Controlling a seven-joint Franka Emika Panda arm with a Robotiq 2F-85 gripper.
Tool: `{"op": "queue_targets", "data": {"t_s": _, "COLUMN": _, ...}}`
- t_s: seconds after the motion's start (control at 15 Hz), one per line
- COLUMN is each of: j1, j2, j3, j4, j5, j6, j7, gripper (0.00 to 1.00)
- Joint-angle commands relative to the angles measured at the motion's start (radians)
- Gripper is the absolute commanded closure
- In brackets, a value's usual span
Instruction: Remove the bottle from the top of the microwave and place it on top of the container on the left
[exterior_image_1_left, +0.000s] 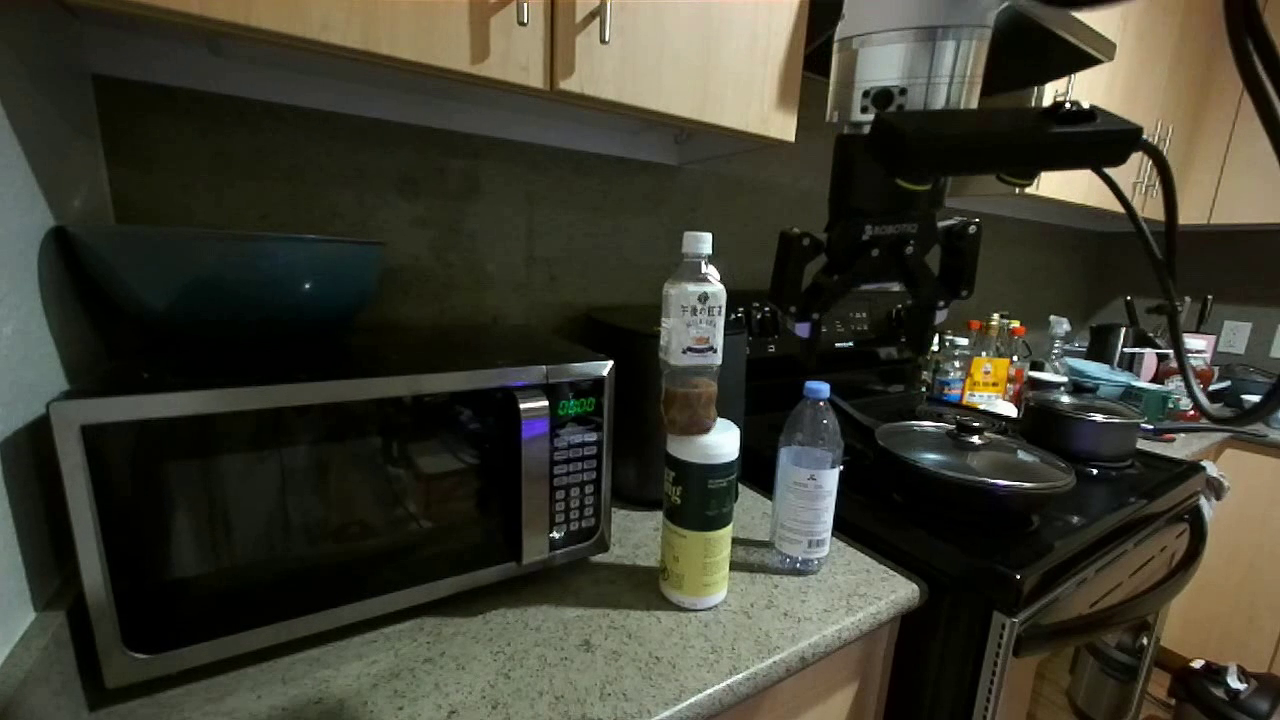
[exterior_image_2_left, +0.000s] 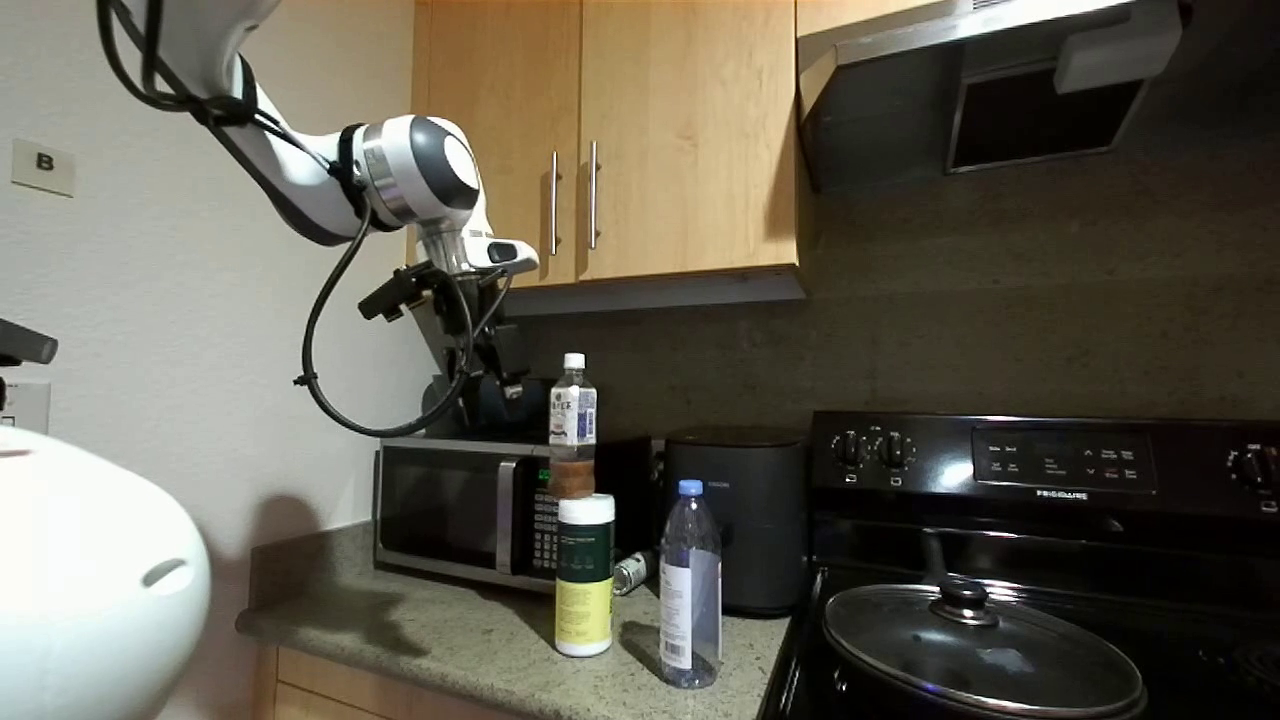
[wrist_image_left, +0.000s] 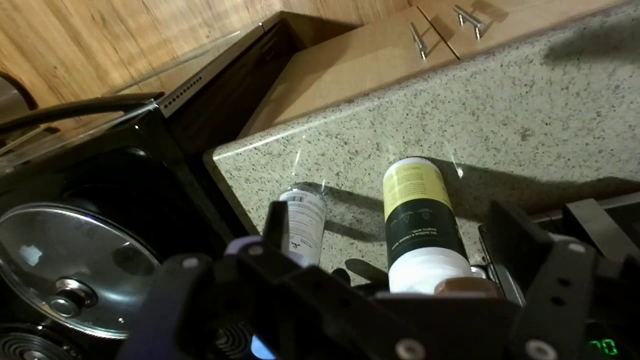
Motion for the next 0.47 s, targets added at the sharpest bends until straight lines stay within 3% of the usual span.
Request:
{"op": "queue_targets", "data": {"t_s": 0.0, "j1": -0.023, "j2": -0.013, "j3": 0.018, "j4": -0.012, "j5": 0.016, "j6": -0.002, "j7": -0.001, "gripper": 0.00}}
{"op": "queue_targets", "data": {"t_s": 0.4, "j1": -0.025, "j2": -0.032, "j3": 0.018, "j4": -0.030, "j5": 0.025, "j6": -0.002, "j7": 0.005, "gripper": 0.00}}
